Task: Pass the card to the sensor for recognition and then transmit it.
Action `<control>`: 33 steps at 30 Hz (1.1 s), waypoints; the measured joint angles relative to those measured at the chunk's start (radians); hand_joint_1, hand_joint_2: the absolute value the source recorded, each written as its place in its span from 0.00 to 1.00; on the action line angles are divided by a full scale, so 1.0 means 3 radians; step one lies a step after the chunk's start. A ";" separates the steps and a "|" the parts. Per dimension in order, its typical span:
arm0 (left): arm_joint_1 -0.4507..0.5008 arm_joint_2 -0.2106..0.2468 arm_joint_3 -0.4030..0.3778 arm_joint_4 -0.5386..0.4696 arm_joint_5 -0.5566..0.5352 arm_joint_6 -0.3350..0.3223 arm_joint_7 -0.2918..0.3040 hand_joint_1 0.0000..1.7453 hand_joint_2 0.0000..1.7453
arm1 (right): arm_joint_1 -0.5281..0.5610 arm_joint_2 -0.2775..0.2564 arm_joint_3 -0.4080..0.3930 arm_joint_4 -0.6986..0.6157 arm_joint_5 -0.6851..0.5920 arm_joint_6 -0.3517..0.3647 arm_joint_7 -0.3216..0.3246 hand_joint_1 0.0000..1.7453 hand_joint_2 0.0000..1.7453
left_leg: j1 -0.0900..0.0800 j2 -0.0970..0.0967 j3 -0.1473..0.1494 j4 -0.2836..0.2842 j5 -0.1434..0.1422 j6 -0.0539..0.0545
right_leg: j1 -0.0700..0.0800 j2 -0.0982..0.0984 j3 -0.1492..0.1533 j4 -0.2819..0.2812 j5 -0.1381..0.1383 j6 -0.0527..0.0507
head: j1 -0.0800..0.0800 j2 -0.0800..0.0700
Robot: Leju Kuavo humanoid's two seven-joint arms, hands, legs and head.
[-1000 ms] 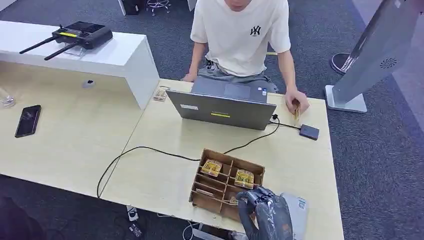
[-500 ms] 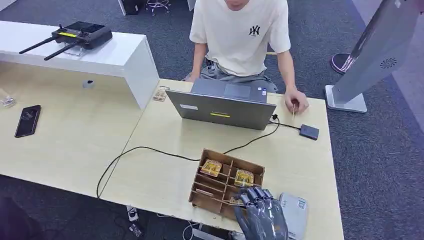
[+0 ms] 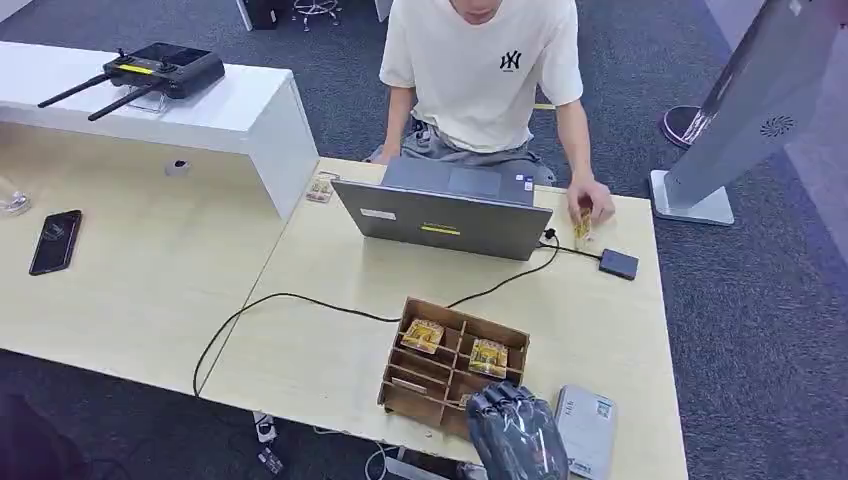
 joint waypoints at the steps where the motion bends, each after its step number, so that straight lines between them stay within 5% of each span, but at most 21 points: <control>1: 0.0000 0.0000 0.0000 0.0000 -0.0003 0.0000 0.0002 0.00 0.00 | -0.0002 0.0008 -0.0001 0.0008 0.0005 0.0002 0.0000 0.68 1.00 | 0.0000 0.0000 0.0000 0.0000 0.0000 0.0000 | 0.0000 0.0000 0.0000 0.0000 0.0000 0.0000 | 0.0000 0.0000; 4: 0.0000 -0.0001 0.0000 0.0000 -0.0005 0.0000 0.0004 0.00 0.00 | -0.0013 0.0022 -0.0001 0.0034 0.0008 0.0011 0.0000 0.50 1.00 | 0.0000 0.0000 0.0000 0.0000 0.0000 0.0000 | 0.0000 0.0000 0.0000 0.0000 0.0000 0.0000 | 0.0000 0.0000; 6: 0.0000 -0.0001 0.0000 0.0000 -0.0006 0.0000 0.0005 0.00 0.00 | -0.0018 0.0029 -0.0003 0.0049 0.0008 0.0023 0.0000 0.48 1.00 | 0.0000 0.0000 0.0000 0.0000 0.0000 0.0000 | 0.0000 0.0000 0.0000 0.0000 0.0000 0.0000 | 0.0000 0.0000; 18: 0.0000 -0.0003 0.0000 0.0000 -0.0014 0.0000 0.0011 0.00 0.00 | -0.0029 0.0076 -0.0024 0.0111 0.0031 0.0065 0.0000 0.52 1.00 | 0.0000 0.0000 0.0000 0.0000 0.0000 0.0000 | 0.0000 0.0000 0.0000 0.0000 0.0000 0.0000 | 0.0000 0.0000; 19: 0.0000 -0.0003 0.0000 0.0000 -0.0014 0.0001 0.0013 0.00 0.00 | -0.0029 0.0079 -0.0027 0.0113 0.0039 0.0073 0.0000 0.60 1.00 | 0.0000 0.0000 0.0000 0.0000 0.0000 0.0000 | 0.0000 0.0000 0.0000 0.0000 0.0000 0.0000 | 0.0000 0.0000; 24: 0.0000 -0.0003 0.0000 0.0000 -0.0017 0.0001 0.0014 0.00 0.00 | -0.0031 0.0092 -0.0032 0.0127 0.0048 0.0116 0.0000 0.67 1.00 | 0.0000 0.0000 0.0000 0.0000 0.0000 0.0000 | 0.0000 0.0000 0.0000 0.0000 0.0000 0.0000 | 0.0000 0.0000; 33: -0.0002 -0.0003 0.0000 0.0000 -0.0029 0.0001 0.0024 0.00 0.00 | -0.0048 0.0132 -0.0048 0.0195 0.0048 0.0167 0.0009 0.66 1.00 | 0.0000 0.0000 0.0000 0.0000 0.0000 0.0000 | 0.0000 0.0000 0.0000 0.0000 0.0000 0.0000 | 0.0000 0.0000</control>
